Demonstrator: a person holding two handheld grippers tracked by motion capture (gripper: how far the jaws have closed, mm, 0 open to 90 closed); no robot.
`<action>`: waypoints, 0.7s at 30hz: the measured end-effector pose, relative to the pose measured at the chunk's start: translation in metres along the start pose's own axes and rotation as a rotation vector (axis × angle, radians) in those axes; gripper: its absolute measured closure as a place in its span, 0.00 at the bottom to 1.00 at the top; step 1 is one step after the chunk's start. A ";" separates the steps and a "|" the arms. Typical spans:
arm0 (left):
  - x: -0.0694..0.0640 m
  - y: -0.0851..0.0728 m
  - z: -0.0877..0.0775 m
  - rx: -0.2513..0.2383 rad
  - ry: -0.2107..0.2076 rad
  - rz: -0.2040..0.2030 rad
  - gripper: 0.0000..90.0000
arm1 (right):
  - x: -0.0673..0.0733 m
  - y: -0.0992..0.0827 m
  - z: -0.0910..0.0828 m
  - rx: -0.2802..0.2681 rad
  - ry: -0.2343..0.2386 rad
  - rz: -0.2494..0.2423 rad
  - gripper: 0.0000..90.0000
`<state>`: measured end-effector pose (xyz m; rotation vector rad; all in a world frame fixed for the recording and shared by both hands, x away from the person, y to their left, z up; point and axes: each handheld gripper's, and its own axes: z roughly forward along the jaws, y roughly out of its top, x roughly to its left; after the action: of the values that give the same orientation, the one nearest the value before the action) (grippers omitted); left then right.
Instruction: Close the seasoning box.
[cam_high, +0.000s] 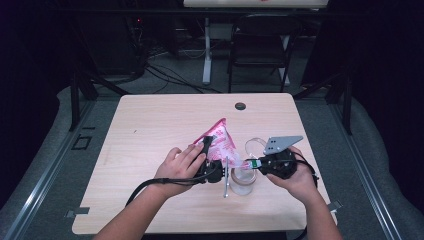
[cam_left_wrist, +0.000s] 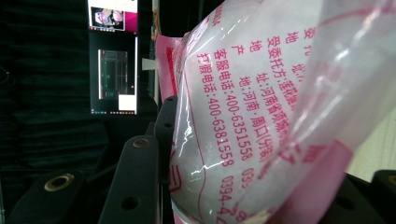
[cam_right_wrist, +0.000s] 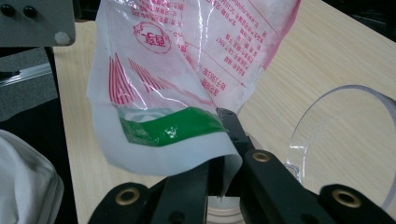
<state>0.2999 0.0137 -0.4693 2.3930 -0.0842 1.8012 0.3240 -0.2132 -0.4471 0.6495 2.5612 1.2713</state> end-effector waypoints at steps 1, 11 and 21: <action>0.000 0.000 0.000 0.000 0.000 0.001 0.70 | 0.000 0.000 0.000 0.000 0.000 0.000 1.00; 0.001 0.000 0.000 -0.001 0.004 0.003 0.70 | 0.000 0.000 0.000 0.000 0.000 0.000 1.00; 0.001 0.000 -0.001 -0.003 0.007 0.002 0.70 | 0.000 0.000 0.000 0.001 -0.001 0.000 1.00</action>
<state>0.2998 0.0135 -0.4679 2.3861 -0.0887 1.8088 0.3240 -0.2132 -0.4471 0.6495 2.5611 1.2698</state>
